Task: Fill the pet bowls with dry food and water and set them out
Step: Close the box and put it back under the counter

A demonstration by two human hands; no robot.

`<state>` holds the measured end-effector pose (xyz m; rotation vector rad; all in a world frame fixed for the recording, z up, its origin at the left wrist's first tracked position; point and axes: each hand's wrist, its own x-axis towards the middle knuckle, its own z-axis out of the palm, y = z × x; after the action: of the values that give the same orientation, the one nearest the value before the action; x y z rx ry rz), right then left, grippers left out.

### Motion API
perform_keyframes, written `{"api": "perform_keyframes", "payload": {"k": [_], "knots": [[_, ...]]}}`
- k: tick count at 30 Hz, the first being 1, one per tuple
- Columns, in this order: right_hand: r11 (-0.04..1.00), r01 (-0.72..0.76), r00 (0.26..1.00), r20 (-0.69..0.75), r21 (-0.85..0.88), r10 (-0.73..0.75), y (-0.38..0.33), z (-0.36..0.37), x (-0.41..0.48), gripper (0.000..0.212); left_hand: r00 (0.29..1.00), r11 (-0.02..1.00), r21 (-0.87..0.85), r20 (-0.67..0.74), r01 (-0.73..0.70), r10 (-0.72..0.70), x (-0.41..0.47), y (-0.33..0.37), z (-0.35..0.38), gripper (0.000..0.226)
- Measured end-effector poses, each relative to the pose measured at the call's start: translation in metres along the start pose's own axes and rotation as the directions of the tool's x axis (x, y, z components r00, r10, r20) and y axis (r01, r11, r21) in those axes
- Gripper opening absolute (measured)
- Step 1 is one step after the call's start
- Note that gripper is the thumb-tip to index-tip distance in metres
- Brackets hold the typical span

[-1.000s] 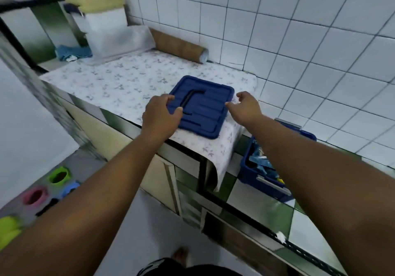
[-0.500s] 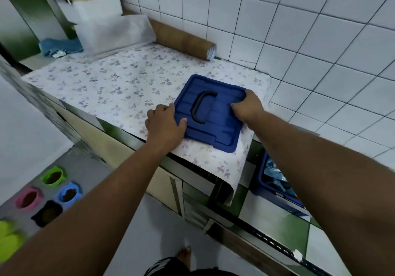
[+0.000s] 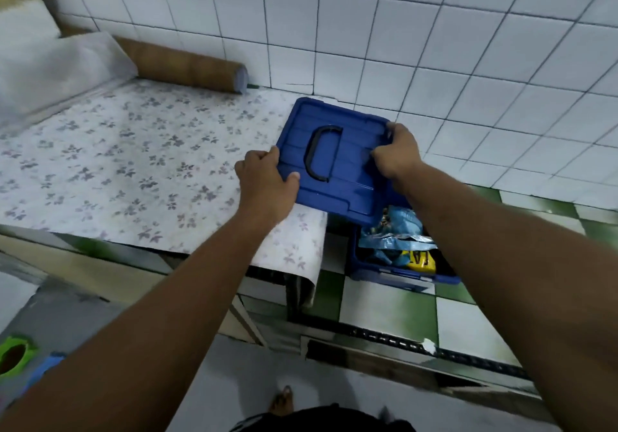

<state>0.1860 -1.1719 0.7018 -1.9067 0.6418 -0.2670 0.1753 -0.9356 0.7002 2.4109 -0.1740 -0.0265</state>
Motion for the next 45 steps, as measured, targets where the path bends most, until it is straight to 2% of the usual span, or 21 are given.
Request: {"api": "perform_keyframes", "payload": {"k": [3, 8, 13, 20, 27, 34, 37, 40, 43, 45], "knots": [[0.999, -0.047, 0.997, -0.059, 0.019, 0.048, 0.024, -0.045, 0.006, 0.066, 0.997, 0.999, 0.010, 0.061, -0.049, 0.049, -0.006, 0.037, 0.029, 0.067], [0.995, -0.103, 0.993, -0.051, -0.002, 0.103, 0.068, -0.103, 0.011, 0.069, 0.984, 0.993, 0.086, 0.168, -0.077, 0.061, -0.033, 0.073, 0.084, 0.089], [0.992, -0.085, 0.995, 0.042, -0.090, 0.089, 0.101, -0.121, 0.007, 0.069, 0.969, 0.996, 0.085, 0.244, 0.013, -0.034, -0.066, 0.067, 0.133, 0.099], [0.992, -0.056, 0.989, 0.131, -0.113, 0.071, 0.142, -0.115, -0.002, 0.063, 0.974, 0.983, 0.169, 0.202, 0.070, -0.104, -0.090, 0.059, 0.162, 0.092], [0.984, 0.018, 0.977, 0.211, -0.175, 0.020, 0.156, -0.116, -0.005, 0.065, 0.977, 0.988, 0.139, 0.189, 0.069, -0.095, -0.098, 0.049, 0.166, 0.088], [0.962, 0.078, 0.973, 0.229, -0.260, -0.017, 0.165, -0.115, 0.000, 0.064, 0.970, 0.987, 0.142, 0.219, 0.074, -0.104, -0.093, 0.047, 0.165, 0.090], [0.955, 0.081, 0.988, 0.151, -0.284, -0.039, 0.165, -0.117, 0.005, 0.060, 0.964, 0.993, 0.071, 0.240, 0.097, -0.111, -0.093, 0.044, 0.163, 0.088], [0.867, 0.159, 0.987, 0.112, -0.472, -0.120, 0.156, -0.120, 0.017, 0.070, 0.976, 0.990, 0.131, 0.208, 0.044, -0.071, -0.087, 0.048, 0.164, 0.082], [0.761, 0.293, 0.953, 0.235, -0.579, -0.189, 0.142, -0.114, 0.032, 0.082, 0.970, 0.985, 0.164, 0.229, 0.049, -0.086, -0.077, 0.055, 0.168, 0.091], [0.730, 0.338, 0.936, 0.293, -0.594, -0.195, 0.134, -0.106, 0.045, 0.080, 0.959, 0.986, 0.145, 0.258, 0.079, -0.115, -0.073, 0.057, 0.169, 0.096]]}}
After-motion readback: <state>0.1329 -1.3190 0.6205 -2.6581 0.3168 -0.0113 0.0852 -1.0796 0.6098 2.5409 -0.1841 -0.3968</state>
